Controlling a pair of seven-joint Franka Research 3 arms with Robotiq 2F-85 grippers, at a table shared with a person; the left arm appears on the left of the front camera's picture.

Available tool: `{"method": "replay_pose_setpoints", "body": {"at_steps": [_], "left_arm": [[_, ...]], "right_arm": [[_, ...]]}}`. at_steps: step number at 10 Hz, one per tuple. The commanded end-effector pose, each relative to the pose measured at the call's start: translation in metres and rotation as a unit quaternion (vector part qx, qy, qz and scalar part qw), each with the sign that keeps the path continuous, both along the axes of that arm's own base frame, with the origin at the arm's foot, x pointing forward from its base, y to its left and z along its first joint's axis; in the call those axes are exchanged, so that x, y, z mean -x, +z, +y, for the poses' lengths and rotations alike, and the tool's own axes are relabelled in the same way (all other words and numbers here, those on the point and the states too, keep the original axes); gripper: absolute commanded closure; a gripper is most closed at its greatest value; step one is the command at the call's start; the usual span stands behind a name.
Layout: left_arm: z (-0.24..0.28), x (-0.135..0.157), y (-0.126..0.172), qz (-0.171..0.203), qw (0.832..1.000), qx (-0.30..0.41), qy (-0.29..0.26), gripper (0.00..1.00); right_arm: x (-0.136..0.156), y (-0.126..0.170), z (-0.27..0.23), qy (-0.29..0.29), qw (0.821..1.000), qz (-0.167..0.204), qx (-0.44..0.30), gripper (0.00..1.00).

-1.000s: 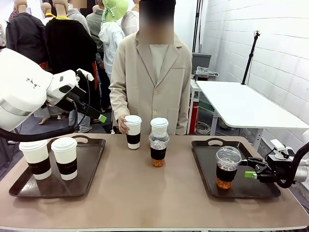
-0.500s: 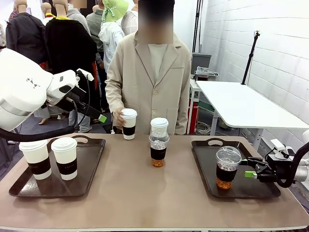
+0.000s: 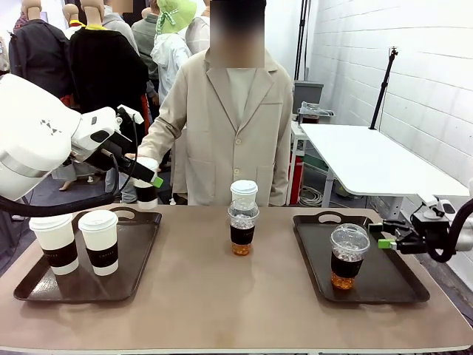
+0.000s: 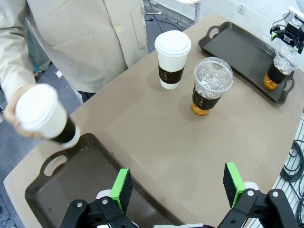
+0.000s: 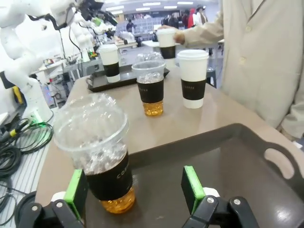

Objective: Distribute the coffee onto the tray.
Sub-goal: Pick up another iced Americano from the middle of the table and place it on the right Handle tray.

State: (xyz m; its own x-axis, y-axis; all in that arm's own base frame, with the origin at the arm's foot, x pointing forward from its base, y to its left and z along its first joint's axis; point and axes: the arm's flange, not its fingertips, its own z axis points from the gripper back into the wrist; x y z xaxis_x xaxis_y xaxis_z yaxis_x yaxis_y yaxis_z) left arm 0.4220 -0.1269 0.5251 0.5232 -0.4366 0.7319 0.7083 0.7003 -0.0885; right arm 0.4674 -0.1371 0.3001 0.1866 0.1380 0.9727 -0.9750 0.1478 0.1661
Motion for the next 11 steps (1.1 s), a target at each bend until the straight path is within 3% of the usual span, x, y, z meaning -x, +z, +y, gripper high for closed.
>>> {"method": "replay_pose_setpoints", "body": {"at_steps": [1,6,11], "left_arm": [[0.001,-0.002,-0.001,0.004,1.0,0.01,-0.002,0.0],[0.001,-0.002,-0.001,0.004,1.0,0.01,-0.002,0.0],[0.001,-0.002,-0.001,0.004,1.0,0.01,-0.002,0.0]], "right_arm": [[-0.014,0.02,0.012,0.008,0.999,0.016,0.041,0.0],[-0.058,0.071,0.033,0.026,0.996,0.008,0.084,0.0],[-0.097,0.093,0.058,0.049,0.992,0.018,0.113,0.0]]}}
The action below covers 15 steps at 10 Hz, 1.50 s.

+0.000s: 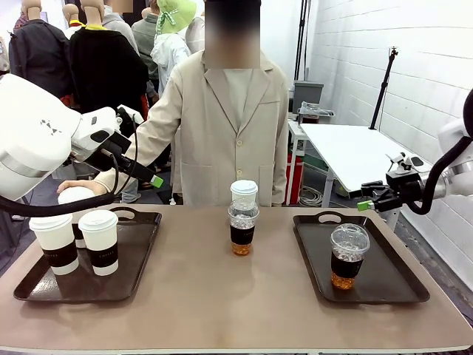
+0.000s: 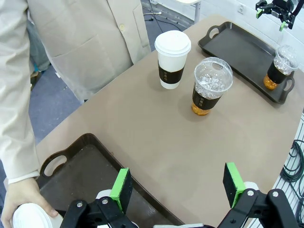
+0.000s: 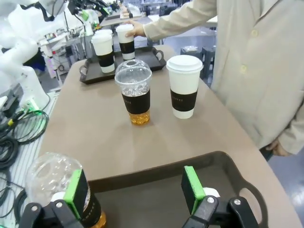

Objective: Distribute the coffee onto the tray.
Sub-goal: Pick up another iced Americano from the middle of the table and place it on the right Handle tray.

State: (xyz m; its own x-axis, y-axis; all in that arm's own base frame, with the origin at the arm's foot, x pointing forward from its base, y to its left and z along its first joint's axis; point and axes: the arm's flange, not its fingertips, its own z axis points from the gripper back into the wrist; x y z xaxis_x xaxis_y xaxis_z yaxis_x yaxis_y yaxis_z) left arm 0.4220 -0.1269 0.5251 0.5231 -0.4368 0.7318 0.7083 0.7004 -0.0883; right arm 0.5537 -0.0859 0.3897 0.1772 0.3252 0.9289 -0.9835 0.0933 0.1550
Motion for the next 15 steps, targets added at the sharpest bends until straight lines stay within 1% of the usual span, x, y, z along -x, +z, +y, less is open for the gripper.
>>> {"method": "replay_pose_setpoints", "body": {"at_steps": [1,3,5,7,9,10,13,14,15], "left_arm": [[0.001,-0.002,-0.001,0.005,1.0,0.011,-0.002,0.0],[0.001,-0.002,-0.001,0.005,1.0,0.011,-0.002,0.0],[0.001,-0.002,-0.001,0.005,1.0,0.011,-0.002,0.0],[0.001,-0.002,-0.001,0.005,1.0,0.011,-0.002,0.0],[0.001,-0.002,-0.001,0.005,1.0,0.011,-0.002,0.0],[0.001,-0.002,-0.001,0.005,1.0,0.011,-0.002,0.0],[0.001,-0.002,-0.001,0.005,1.0,0.011,-0.002,0.0],[0.001,-0.002,-0.001,0.005,1.0,0.011,-0.002,0.0],[0.001,-0.002,-0.001,0.005,1.0,0.011,-0.002,0.0]], "right_arm": [[-0.018,0.003,0.015,0.009,0.999,0.017,0.037,0.0],[-0.029,0.001,0.032,0.018,0.999,0.017,0.037,0.0],[-0.035,-0.009,0.045,0.014,1.0,0.005,0.02,0.0],[-0.038,-0.018,0.054,0.019,1.0,0.011,0.003,0.0],[-0.046,-0.03,0.061,0.001,1.0,-0.003,-0.019,0.0],[-0.048,-0.035,0.067,-0.013,0.999,-0.016,-0.026,0.0],[-0.049,-0.049,0.083,-0.022,0.997,-0.056,-0.042,0.0],[-0.048,-0.055,0.087,-0.021,0.997,-0.058,-0.047,0.0],[-0.046,-0.06,0.087,-0.024,0.997,-0.051,-0.057,0.0]]}}
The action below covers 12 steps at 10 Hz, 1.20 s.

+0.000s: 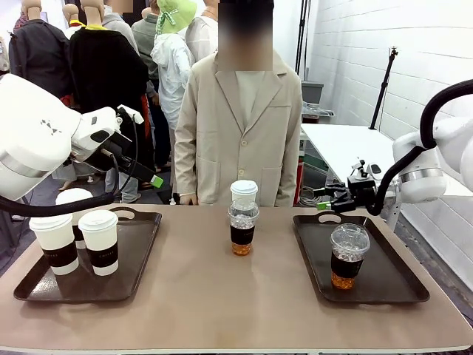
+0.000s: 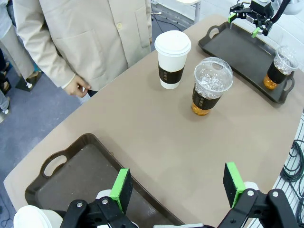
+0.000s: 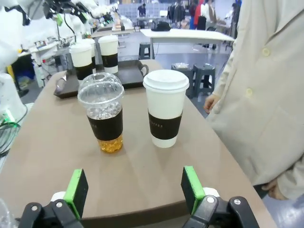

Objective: Distribute the coffee onto the tray.
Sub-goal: Pick up another iced Americano from the middle of the table and place it on the right Handle tray.

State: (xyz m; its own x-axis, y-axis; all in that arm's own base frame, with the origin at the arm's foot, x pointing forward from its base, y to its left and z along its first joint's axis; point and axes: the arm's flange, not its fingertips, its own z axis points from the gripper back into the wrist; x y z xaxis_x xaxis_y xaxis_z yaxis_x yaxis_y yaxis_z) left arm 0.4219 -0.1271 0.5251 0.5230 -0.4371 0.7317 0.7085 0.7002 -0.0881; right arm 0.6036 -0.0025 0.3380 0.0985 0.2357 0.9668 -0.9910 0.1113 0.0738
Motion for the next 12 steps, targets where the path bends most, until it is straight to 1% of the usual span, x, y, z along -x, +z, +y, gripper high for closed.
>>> {"method": "replay_pose_setpoints", "body": {"at_steps": [1,11,12], "left_arm": [[0.0009,-0.0016,-0.001,0.005,1.0,0.011,-0.001,0.0],[0.0009,-0.0016,-0.001,0.005,1.0,0.011,-0.001,0.0],[0.0009,-0.0016,-0.001,0.005,1.0,0.011,-0.001,0.0]], "right_arm": [[-0.0008,0.006,-0.0037,-0.001,1.0,0.002,0.004,0.0],[-0.0008,0.006,-0.0037,-0.001,1.0,0.002,0.004,0.0],[-0.0014,0.0028,-0.0044,-0.003,1.0,-0.003,0.001,0.0]]}}
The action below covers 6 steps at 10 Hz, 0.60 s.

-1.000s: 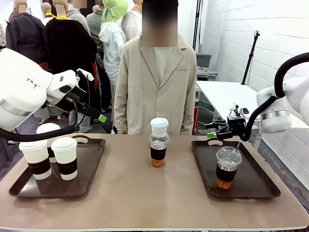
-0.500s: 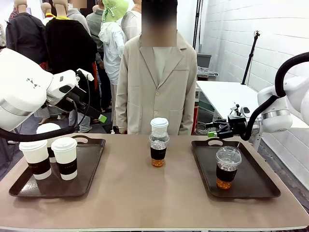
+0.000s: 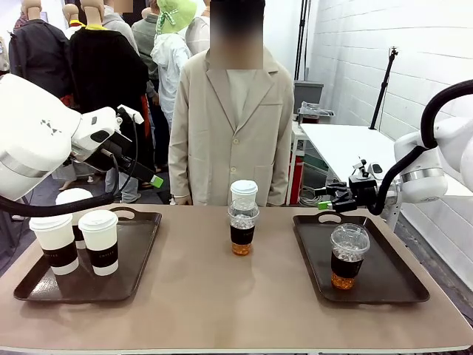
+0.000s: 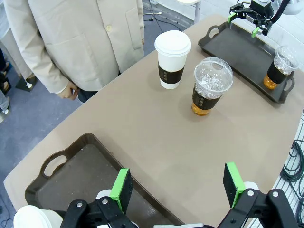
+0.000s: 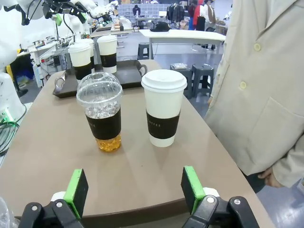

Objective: Distribute the coffee onto the tray.
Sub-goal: Pick up another iced Americano from the middle of the table and place it on the right Handle tray.

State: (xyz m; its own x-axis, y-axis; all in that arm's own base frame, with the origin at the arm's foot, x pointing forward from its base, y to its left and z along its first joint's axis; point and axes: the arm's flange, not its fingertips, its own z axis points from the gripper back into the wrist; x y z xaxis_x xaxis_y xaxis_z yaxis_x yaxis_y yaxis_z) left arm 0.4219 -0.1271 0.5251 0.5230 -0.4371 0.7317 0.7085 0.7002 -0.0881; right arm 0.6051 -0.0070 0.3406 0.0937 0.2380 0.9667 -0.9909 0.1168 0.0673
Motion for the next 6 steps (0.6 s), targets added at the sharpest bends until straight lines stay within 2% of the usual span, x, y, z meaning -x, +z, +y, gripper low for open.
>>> {"method": "replay_pose_setpoints", "body": {"at_steps": [1,6], "left_arm": [[0.001,-0.002,-0.001,0.005,1.0,0.011,-0.001,0.0],[0.001,-0.002,-0.001,0.005,1.0,0.011,-0.001,0.0]], "right_arm": [[-0.001,-0.003,0.006,0.005,1.0,0.0,0.001,0.0],[-0.006,-0.016,0.039,0.036,0.999,-0.003,-0.005,0.0]]}}
